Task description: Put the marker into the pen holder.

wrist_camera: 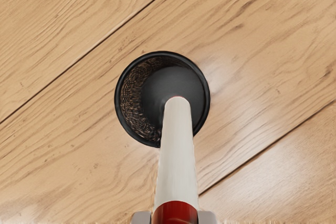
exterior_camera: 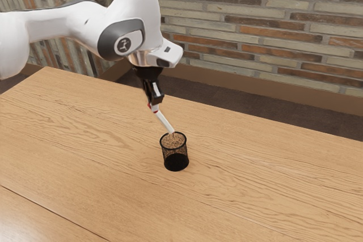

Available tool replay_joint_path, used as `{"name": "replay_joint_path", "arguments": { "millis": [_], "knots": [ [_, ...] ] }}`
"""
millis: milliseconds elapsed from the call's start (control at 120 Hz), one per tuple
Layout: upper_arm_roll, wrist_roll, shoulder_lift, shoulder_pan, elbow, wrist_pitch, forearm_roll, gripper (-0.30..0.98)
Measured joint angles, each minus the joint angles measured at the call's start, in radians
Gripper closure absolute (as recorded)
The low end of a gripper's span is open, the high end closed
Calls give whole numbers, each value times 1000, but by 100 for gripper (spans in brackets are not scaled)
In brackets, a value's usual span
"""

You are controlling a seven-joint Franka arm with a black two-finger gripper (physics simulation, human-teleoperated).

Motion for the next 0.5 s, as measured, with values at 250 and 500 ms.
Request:
{"name": "replay_joint_path", "arguments": {
  "millis": [250, 500],
  "knots": [
    [-13, -54, 143, 19, 108, -46, -16, 71],
    [-10, -85, 244, 62, 189, -63, -82, 34]
  ]
}}
